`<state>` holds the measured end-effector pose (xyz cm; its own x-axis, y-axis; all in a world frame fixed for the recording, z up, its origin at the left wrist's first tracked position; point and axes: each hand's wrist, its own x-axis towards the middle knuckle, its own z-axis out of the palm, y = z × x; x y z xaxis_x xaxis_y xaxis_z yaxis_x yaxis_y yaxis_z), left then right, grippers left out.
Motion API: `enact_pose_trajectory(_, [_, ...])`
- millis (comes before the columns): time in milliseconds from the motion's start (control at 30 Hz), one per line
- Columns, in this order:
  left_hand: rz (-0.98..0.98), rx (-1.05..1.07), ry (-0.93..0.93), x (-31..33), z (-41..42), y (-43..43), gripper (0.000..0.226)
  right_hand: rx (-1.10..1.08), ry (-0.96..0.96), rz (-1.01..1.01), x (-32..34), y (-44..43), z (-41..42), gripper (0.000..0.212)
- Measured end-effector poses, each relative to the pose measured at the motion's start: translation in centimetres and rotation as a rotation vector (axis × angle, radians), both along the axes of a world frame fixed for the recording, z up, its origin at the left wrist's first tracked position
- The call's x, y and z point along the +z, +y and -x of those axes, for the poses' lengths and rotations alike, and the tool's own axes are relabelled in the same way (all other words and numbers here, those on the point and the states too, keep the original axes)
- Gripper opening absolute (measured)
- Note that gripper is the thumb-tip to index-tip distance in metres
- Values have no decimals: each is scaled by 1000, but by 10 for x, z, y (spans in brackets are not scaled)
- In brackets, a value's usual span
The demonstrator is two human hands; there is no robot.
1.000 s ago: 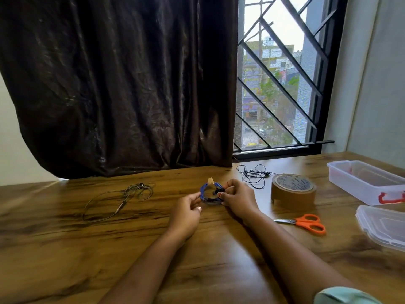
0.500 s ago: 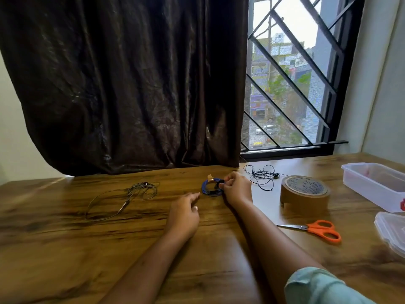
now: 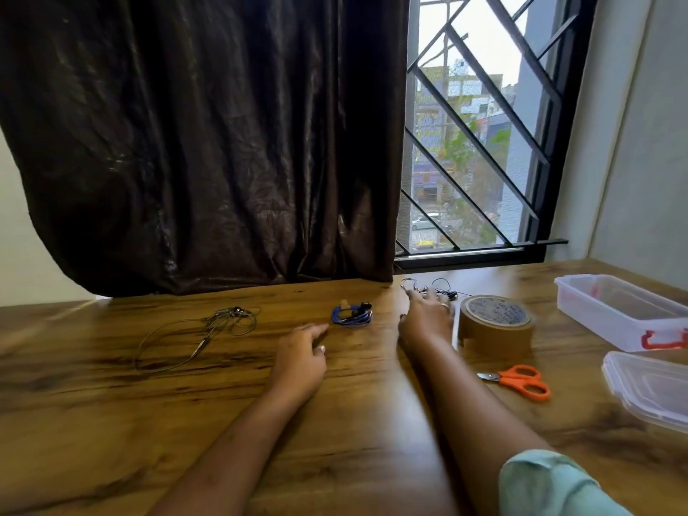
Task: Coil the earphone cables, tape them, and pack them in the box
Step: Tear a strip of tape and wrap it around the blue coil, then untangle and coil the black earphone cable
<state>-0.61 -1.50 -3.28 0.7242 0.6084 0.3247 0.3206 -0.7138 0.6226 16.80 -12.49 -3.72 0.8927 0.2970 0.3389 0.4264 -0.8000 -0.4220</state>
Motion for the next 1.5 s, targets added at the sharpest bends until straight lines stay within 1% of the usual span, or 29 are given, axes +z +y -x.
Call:
enact_pose_trajectory(67, [-12,-36,-2,0,1,-1,43,-9,155,136,1,-6,-1,47])
enact_pose_trajectory(100, [-24,-49,-4,0,0,-2,43,-2,186,195,0,-5,-1,46])
enact_pose_trajectory(167, [-49,-59,-9,1,0,-2,43,-3,172,272,-3,-1,1,46])
enact_pose_trajectory(200, [-60,-59,-12,1,0,-2,43,-5,154,271,-2,0,2,46])
enact_pose_trajectory(400, [-73,-66,-23,3,2,0,41,44,-22,50,7,-7,17,25])
enact_pose_trajectory(567, [-88,-97,-23,3,3,-1,41,211,19,-154,7,-15,41,15])
enact_pose_trajectory(667, [-92,-149,-32,3,4,-3,44,307,5,-337,9,-23,57,11])
enact_pose_trajectory(733, [-80,-193,-51,3,5,-6,47,410,53,-513,18,-26,70,12])
enact_pose_trajectory(767, [-73,-217,-62,4,5,-7,48,484,119,-619,26,-27,79,15])
enact_pose_trajectory(800, [-60,-248,-72,4,6,-8,49,590,243,-745,36,-29,86,17])
enact_pose_trajectory(833, [-40,-289,-84,5,6,-9,49,728,432,-890,46,-31,93,19])
enact_pose_trajectory(867, [-25,-338,-96,6,7,-10,48,870,664,-1023,56,-33,100,24])
enact_pose_trajectory(900, [-19,-385,-101,7,7,-10,44,987,881,-1125,63,-35,104,30])
enact_pose_trajectory(933, [-20,-421,-88,7,7,-11,40,1063,1031,-1188,68,-38,107,35])
enact_pose_trajectory(967, [-23,-443,-66,8,7,-11,35,1092,1097,-1233,69,-39,106,37])
enact_pose_trajectory(1000, [-21,-446,-44,9,8,-11,30,1084,1112,-1264,69,-40,103,37])
enact_pose_trajectory(1067, [20,-411,-53,12,9,-8,19,945,1031,-1295,63,-40,92,34])
enact_pose_trajectory(1100, [60,-390,-79,12,8,-4,14,836,931,-1282,59,-39,86,31])
enact_pose_trajectory(1133, [104,-372,-106,13,9,-1,13,712,790,-1234,55,-39,80,27])
enact_pose_trajectory(1167, [147,-357,-132,15,11,2,14,578,624,-1145,51,-39,74,21])
enact_pose_trajectory(1233, [203,-333,-178,17,14,4,13,318,316,-892,43,-41,64,11])
enact_pose_trajectory(1300, [213,-303,-209,20,17,4,14,167,108,-554,37,-43,61,6])
enact_pose_trajectory(1333, [205,-290,-230,20,17,5,14,113,22,-394,34,-42,61,12])
enact_pose_trajectory(1367, [198,-283,-255,20,17,4,12,77,-74,-287,30,-41,61,18])
enact_pose_trajectory(1400, [197,-275,-272,20,16,5,9,63,-176,-264,29,-38,62,21])
enact_pose_trajectory(1433, [202,-270,-285,20,16,5,8,83,-260,-293,30,-34,65,21])
enact_pose_trajectory(1467, [208,-262,-291,20,16,4,9,161,-283,-373,33,-31,69,18])
enact_pose_trajectory(1500, [219,-250,-295,21,16,2,10,302,-234,-475,37,-28,73,14])
